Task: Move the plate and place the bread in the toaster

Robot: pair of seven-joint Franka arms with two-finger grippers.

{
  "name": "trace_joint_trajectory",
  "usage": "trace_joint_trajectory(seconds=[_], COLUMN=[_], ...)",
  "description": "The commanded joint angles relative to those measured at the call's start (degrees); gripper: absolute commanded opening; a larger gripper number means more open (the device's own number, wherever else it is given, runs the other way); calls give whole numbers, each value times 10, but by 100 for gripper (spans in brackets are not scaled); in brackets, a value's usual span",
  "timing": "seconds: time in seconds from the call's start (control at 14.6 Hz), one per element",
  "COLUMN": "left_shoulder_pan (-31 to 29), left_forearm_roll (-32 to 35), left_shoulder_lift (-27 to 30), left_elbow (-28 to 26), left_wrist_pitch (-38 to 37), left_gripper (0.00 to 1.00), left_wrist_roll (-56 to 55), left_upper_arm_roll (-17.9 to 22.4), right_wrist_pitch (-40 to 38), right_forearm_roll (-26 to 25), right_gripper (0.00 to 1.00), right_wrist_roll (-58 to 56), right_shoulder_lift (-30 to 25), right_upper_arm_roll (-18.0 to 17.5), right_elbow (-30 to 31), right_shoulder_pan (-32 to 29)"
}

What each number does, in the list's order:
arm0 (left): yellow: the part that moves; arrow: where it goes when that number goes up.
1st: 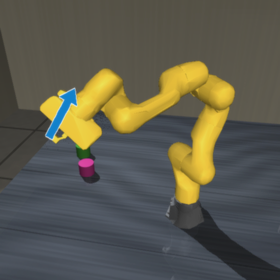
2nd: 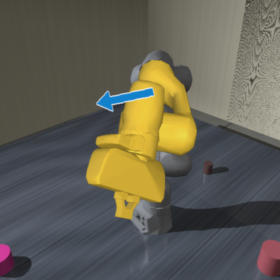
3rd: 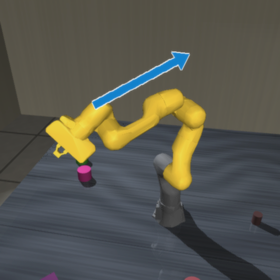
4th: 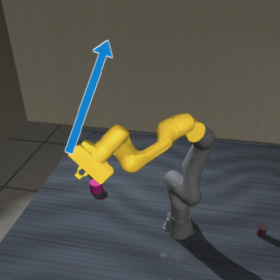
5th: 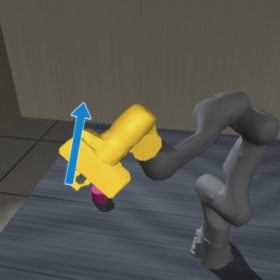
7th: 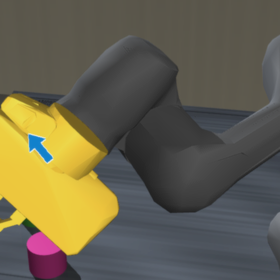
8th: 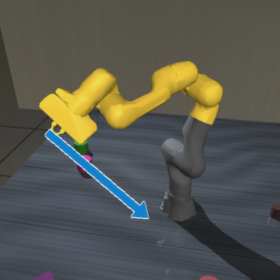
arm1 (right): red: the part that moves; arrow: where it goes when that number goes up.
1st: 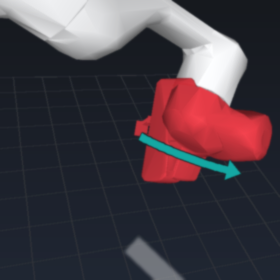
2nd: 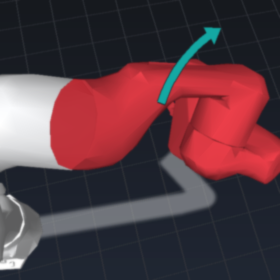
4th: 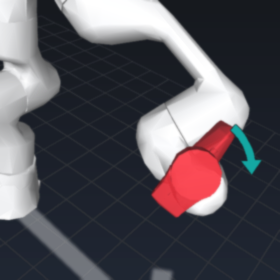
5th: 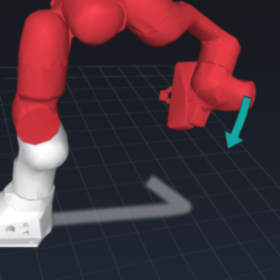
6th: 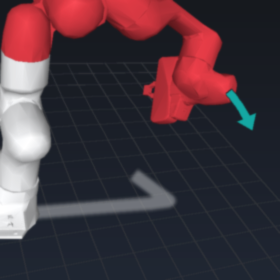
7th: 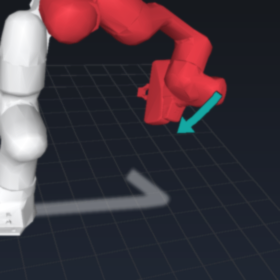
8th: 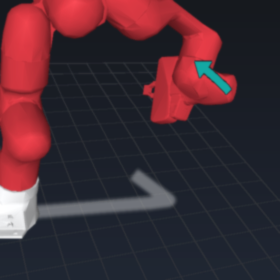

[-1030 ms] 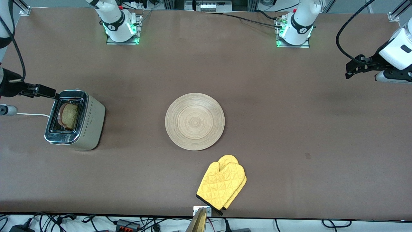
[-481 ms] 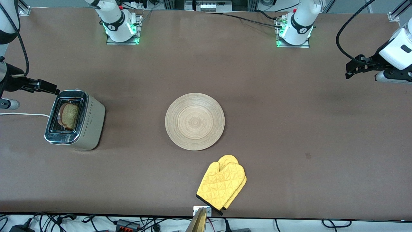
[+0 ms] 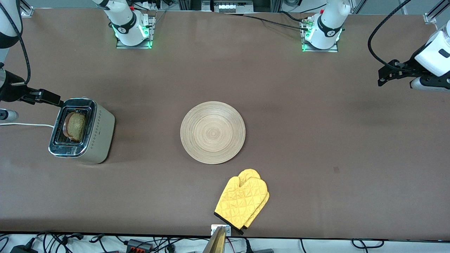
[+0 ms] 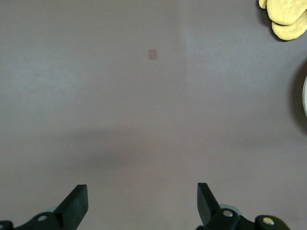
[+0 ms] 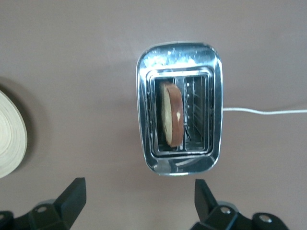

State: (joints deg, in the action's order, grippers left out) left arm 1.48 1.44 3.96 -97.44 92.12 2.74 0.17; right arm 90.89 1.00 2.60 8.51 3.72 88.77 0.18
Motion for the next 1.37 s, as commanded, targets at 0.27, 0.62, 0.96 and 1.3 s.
trace_joint_trajectory(seconds=[0.27, 0.62, 0.96, 1.3], left_shoulder_pan=[-3, -3, -3, -3], left_forearm_roll=[-6, -6, -6, -6], left_shoulder_lift=[2, 2, 2, 2], left_elbow=[6, 6, 6, 6], left_wrist_pitch=[-11, -12, -12, -11], left_gripper=[100, 100, 100, 100], left_wrist_roll=[2, 2, 2, 2], left_upper_arm_roll=[4, 6, 6, 5], right_wrist_pitch=[-98, 2, 4, -3], right_forearm_roll=[-5, -36, -32, -32], right_gripper=[100, 100, 100, 100], right_wrist_roll=[-1, -6, -8, -7], right_shoulder_lift=[5, 11, 9, 7], right_upper_arm_roll=[2, 8, 11, 12], right_elbow=[-53, -75, -75, -72], right_shoulder_pan=[10, 28, 25, 24])
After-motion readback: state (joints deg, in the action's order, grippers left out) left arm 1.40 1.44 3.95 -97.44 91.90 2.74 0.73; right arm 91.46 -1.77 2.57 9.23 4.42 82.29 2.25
